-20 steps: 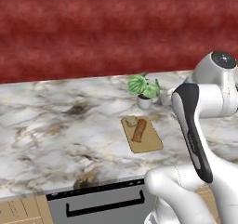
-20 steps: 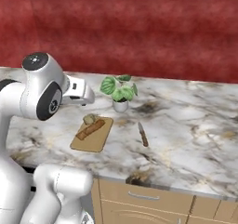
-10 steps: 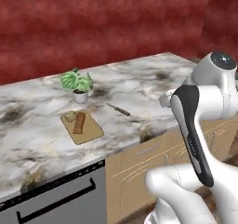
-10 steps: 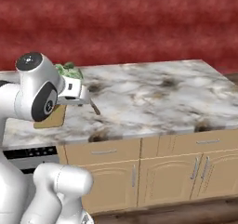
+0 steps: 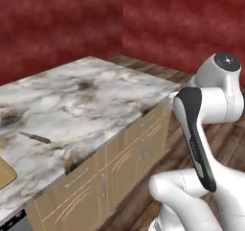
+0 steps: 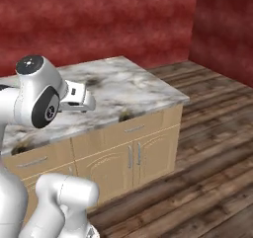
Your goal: Retrieve the sausage and cheese from the fridge and place them on the cutting board on the counter.
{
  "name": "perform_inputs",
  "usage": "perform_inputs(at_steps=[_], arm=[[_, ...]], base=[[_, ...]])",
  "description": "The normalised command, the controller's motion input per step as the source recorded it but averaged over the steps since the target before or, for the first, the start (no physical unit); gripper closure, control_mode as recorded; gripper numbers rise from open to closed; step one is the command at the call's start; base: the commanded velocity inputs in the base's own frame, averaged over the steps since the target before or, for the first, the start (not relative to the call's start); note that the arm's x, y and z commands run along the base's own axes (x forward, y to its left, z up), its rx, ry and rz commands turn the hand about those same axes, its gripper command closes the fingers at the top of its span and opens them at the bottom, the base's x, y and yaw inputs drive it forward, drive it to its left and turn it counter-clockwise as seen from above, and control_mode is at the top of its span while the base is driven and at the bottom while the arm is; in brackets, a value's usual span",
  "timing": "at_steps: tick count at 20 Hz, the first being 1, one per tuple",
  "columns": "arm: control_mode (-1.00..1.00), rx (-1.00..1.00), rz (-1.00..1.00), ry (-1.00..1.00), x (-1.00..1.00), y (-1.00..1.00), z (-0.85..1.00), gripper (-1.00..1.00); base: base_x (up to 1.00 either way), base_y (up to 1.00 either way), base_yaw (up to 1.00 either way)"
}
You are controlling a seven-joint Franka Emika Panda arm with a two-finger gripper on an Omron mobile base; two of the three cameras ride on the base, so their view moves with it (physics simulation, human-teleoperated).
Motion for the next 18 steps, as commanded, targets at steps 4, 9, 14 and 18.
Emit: perform_inputs(at_steps=[4,9,14,18], arm=[[1.00,0.00,0.00,0.00,0.00,0.00,0.00,-1.00],[1.00,0.00,0.00,0.00,0.00,0.00,0.00,-1.00],[1.00,0.00,0.00,0.00,0.00,0.00,0.00,-1.00],[1.00,0.00,0.00,0.00,0.00,0.00,0.00,-1.00]], base=[[0.20,-1.00,-0.51],[0.80,-1.00,-0.35],[1.00,-0.70,-0.39],[0.96,-0.82,-0.38]])
